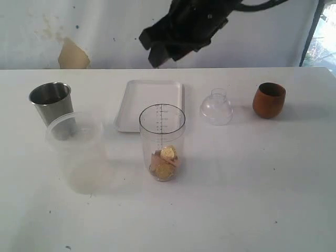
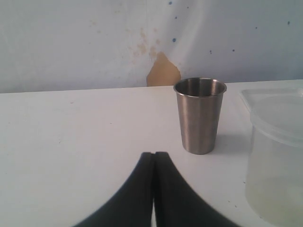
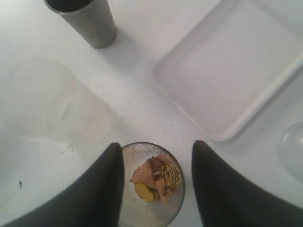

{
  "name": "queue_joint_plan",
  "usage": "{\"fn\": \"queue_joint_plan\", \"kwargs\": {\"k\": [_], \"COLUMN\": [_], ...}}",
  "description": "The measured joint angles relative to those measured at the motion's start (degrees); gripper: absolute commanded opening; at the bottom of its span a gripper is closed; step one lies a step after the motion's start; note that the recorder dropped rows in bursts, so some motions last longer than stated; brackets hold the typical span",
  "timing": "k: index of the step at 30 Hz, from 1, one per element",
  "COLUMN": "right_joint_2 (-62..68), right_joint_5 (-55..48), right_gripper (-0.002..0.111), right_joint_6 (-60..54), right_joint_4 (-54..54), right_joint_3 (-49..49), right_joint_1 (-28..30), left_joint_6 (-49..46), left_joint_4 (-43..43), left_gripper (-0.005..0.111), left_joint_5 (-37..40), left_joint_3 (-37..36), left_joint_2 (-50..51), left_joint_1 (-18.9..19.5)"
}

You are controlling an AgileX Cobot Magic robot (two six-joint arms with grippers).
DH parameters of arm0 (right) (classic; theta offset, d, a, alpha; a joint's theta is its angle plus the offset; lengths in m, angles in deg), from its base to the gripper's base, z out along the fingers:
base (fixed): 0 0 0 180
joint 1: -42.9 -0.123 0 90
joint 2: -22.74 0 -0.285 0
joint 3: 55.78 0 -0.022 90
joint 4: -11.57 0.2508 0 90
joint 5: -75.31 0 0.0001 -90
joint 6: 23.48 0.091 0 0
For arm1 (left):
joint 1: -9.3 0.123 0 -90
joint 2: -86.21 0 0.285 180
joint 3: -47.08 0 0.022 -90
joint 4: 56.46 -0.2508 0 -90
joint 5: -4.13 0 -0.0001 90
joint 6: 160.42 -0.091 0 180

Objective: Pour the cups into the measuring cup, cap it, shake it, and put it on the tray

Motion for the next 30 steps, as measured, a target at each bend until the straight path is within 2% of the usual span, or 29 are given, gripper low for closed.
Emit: {"fn": "queue_joint_plan", "kwargs": {"k": [5, 7, 16, 30], "right_joint_2": [-6.4, -8.9, -20.4, -55.1], "right_joint_5": [-0.7, -1.8, -5.1, 7.0], "right_gripper": [0.006, 0.000, 0.000, 0.000], "right_joint_6": [0.0, 0.0, 1.1, 1.5], "right_joint_4": [-4.0, -6.1, -7.1, -4.9], "right_joint_3": [-0.1, -0.1, 3.2, 30.8], "right_joint_1": [-0.2, -0.2, -0.2, -0.2], "left_joint_6": [0.0, 0.0, 0.0, 0.0], "left_joint_4": [0.0, 0.0, 0.0, 0.0], "left_gripper": [0.000, 0.000, 0.000, 0.000], "left_joint_5": [0.0, 0.0, 0.0, 0.0], "left_joint_3": [0.0, 0.0, 0.0, 0.0], "left_joint_2": [0.0, 0.0, 0.0, 0.0], "left_joint_1": [0.0, 0.0, 0.0, 0.0]}}
